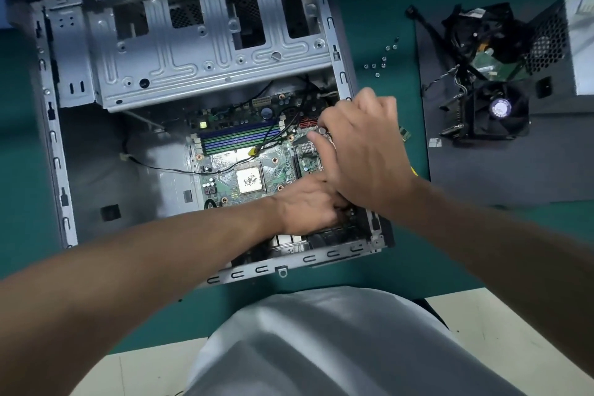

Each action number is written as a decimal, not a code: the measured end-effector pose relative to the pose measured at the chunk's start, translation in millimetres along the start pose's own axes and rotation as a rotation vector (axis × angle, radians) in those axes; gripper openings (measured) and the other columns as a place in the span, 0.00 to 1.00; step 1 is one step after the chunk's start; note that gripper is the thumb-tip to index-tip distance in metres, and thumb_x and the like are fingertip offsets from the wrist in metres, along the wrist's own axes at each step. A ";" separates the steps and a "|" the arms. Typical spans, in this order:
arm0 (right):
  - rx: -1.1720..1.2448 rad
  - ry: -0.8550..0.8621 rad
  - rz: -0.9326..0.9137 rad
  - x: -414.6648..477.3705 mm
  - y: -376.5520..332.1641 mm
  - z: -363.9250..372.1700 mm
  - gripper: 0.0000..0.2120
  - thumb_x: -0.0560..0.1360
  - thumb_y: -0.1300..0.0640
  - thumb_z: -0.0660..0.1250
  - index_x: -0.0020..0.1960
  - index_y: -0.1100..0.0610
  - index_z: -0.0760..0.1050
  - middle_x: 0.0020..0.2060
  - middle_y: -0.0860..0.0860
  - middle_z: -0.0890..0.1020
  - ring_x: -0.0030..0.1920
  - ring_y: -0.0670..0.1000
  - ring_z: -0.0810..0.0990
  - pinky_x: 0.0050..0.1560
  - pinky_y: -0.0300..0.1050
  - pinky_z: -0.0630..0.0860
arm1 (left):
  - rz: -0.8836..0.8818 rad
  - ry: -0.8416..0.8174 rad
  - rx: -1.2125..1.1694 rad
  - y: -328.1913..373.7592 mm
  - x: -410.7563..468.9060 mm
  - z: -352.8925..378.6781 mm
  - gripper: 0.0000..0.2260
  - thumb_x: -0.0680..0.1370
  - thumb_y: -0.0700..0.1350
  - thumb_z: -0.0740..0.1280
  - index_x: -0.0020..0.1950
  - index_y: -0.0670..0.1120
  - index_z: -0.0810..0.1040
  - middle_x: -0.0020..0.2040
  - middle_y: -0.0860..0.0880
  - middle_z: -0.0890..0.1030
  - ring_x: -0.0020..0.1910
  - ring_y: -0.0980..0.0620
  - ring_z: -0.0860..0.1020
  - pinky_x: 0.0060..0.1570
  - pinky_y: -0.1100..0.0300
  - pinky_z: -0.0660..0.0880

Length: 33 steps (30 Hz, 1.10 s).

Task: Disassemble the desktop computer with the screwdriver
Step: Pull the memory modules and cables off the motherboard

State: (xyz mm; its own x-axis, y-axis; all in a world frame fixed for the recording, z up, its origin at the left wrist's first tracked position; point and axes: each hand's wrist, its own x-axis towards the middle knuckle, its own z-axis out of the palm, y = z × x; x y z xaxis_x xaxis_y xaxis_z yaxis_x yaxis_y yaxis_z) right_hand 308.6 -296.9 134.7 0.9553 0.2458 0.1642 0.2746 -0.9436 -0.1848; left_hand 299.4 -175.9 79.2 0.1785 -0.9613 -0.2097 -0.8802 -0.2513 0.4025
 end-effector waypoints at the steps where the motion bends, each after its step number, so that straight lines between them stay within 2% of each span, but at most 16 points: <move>1: 0.007 0.007 0.000 -0.2 0.2 0.6 0.13 0.76 0.50 0.63 0.42 0.59 0.76 0.34 0.52 0.77 0.41 0.56 0.71 0.46 0.50 0.59 | 0.034 0.001 0.007 4.5 -2.4 -4.7 0.18 0.42 0.50 0.83 0.18 0.48 0.76 0.18 0.55 0.66 0.20 0.59 0.63 0.43 0.64 0.65; 3: 0.013 0.021 -0.005 -1.0 0.7 1.8 0.13 0.76 0.50 0.62 0.42 0.59 0.76 0.34 0.52 0.77 0.41 0.55 0.71 0.45 0.50 0.60 | 0.000 0.019 0.055 4.6 -1.9 -9.0 0.17 0.42 0.49 0.82 0.17 0.48 0.75 0.17 0.54 0.63 0.21 0.57 0.59 0.40 0.65 0.64; 6: 0.023 0.065 -0.018 -1.9 1.4 4.2 0.12 0.76 0.51 0.63 0.41 0.60 0.76 0.34 0.52 0.76 0.40 0.55 0.70 0.44 0.50 0.60 | 0.013 -0.034 0.047 5.6 3.0 -11.6 0.12 0.50 0.43 0.80 0.21 0.47 0.77 0.20 0.52 0.71 0.21 0.55 0.73 0.28 0.65 0.68; 9: 0.042 0.108 -0.029 -2.3 2.3 5.9 0.11 0.75 0.52 0.64 0.41 0.60 0.76 0.33 0.52 0.76 0.39 0.55 0.70 0.44 0.50 0.60 | 0.059 -0.025 0.140 7.7 2.6 -19.9 0.15 0.43 0.46 0.82 0.18 0.48 0.76 0.18 0.54 0.69 0.19 0.57 0.70 0.26 0.66 0.61; 12: 0.062 0.134 -0.036 -2.9 2.7 6.4 0.11 0.76 0.53 0.65 0.41 0.61 0.77 0.34 0.53 0.76 0.39 0.55 0.71 0.44 0.50 0.61 | 0.021 0.027 0.170 11.4 1.5 -18.5 0.15 0.46 0.46 0.82 0.20 0.47 0.76 0.19 0.54 0.69 0.19 0.55 0.67 0.32 0.63 0.56; 14: 0.091 0.147 -0.037 -3.6 2.5 6.0 0.12 0.77 0.53 0.64 0.42 0.61 0.77 0.34 0.53 0.77 0.39 0.56 0.72 0.45 0.51 0.63 | -0.072 0.104 0.054 10.9 1.5 -16.3 0.14 0.53 0.43 0.81 0.22 0.46 0.76 0.20 0.53 0.66 0.23 0.52 0.60 0.35 0.64 0.50; 15: 0.112 0.154 -0.033 -4.0 2.5 5.5 0.13 0.77 0.52 0.63 0.42 0.61 0.77 0.35 0.53 0.77 0.39 0.56 0.72 0.45 0.51 0.63 | -0.135 0.169 -0.014 9.2 -0.1 -13.6 0.12 0.59 0.42 0.80 0.26 0.45 0.77 0.23 0.53 0.66 0.26 0.53 0.60 0.36 0.67 0.53; 17: 0.195 0.166 -0.002 -5.0 3.0 3.2 0.12 0.78 0.53 0.63 0.43 0.61 0.77 0.37 0.53 0.78 0.40 0.56 0.72 0.47 0.50 0.63 | -0.256 0.210 -0.060 2.7 -6.6 -10.4 0.06 0.73 0.46 0.73 0.39 0.45 0.83 0.33 0.53 0.77 0.35 0.52 0.73 0.47 0.70 0.66; 18: 0.268 0.170 0.035 -5.6 3.1 1.2 0.11 0.79 0.54 0.63 0.44 0.62 0.77 0.38 0.53 0.78 0.41 0.55 0.71 0.47 0.49 0.62 | -0.319 0.210 -0.097 0.6 -13.5 -12.0 0.07 0.76 0.49 0.70 0.45 0.47 0.84 0.40 0.52 0.82 0.44 0.51 0.77 0.55 0.62 0.71; 19: 0.364 0.174 0.093 -6.2 2.8 -1.1 0.10 0.79 0.55 0.63 0.46 0.62 0.76 0.39 0.53 0.77 0.42 0.54 0.71 0.47 0.48 0.62 | -0.389 0.226 -0.157 1.1 -21.6 -16.6 0.09 0.77 0.51 0.68 0.49 0.48 0.85 0.44 0.52 0.83 0.47 0.51 0.77 0.57 0.55 0.72; 21: 0.597 0.200 0.274 -8.1 1.4 -7.6 0.09 0.80 0.56 0.61 0.48 0.62 0.75 0.40 0.50 0.75 0.43 0.51 0.71 0.46 0.46 0.66 | -0.587 0.388 -0.292 6.3 -35.4 -27.6 0.09 0.77 0.51 0.69 0.51 0.48 0.85 0.42 0.52 0.82 0.43 0.52 0.76 0.54 0.52 0.73; 24: 1.028 0.291 0.659 -6.8 0.1 -21.2 0.07 0.81 0.54 0.59 0.47 0.55 0.72 0.38 0.48 0.79 0.42 0.50 0.78 0.46 0.45 0.75 | -0.893 0.833 -0.537 16.0 -42.6 -48.8 0.07 0.74 0.47 0.72 0.49 0.47 0.85 0.37 0.56 0.80 0.40 0.56 0.75 0.49 0.54 0.74; 26: 1.463 0.324 0.882 -2.3 4.0 -30.1 0.10 0.82 0.56 0.57 0.44 0.55 0.72 0.35 0.48 0.80 0.40 0.48 0.80 0.47 0.44 0.77 | -0.943 0.986 -0.654 23.7 -29.7 -68.7 0.05 0.74 0.47 0.73 0.49 0.51 0.84 0.36 0.59 0.79 0.39 0.60 0.75 0.46 0.57 0.74; 29: 2.085 0.293 1.108 1.4 15.9 -41.0 0.11 0.82 0.56 0.57 0.44 0.60 0.71 0.34 0.53 0.80 0.40 0.52 0.80 0.45 0.44 0.79 | -0.881 1.024 -0.641 34.7 5.8 -92.0 0.04 0.74 0.46 0.73 0.47 0.50 0.85 0.34 0.53 0.80 0.36 0.58 0.74 0.39 0.57 0.72; 31: 2.333 0.256 1.200 0.5 24.2 -45.7 0.12 0.82 0.55 0.57 0.43 0.60 0.70 0.35 0.55 0.80 0.42 0.54 0.80 0.47 0.46 0.80 | -0.857 1.029 -0.572 38.7 30.8 -97.1 0.04 0.74 0.44 0.73 0.47 0.47 0.86 0.35 0.49 0.80 0.38 0.52 0.75 0.40 0.55 0.73; 33: 2.450 0.260 1.221 -1.2 33.2 -47.1 0.13 0.82 0.54 0.57 0.42 0.59 0.70 0.34 0.55 0.79 0.41 0.54 0.81 0.50 0.47 0.80 | -0.842 0.988 -0.488 40.5 51.0 -97.0 0.05 0.74 0.45 0.72 0.47 0.47 0.86 0.36 0.48 0.80 0.40 0.49 0.75 0.42 0.53 0.72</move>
State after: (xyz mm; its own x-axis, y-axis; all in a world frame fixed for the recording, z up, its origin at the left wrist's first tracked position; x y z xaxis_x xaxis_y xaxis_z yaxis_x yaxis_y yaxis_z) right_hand 311.5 -339.0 174.0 0.7472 -0.0038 -0.6646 -0.2100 0.9474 -0.2415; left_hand 315.5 -246.0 171.3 0.9876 -0.1310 0.0866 -0.1489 -0.6057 0.7817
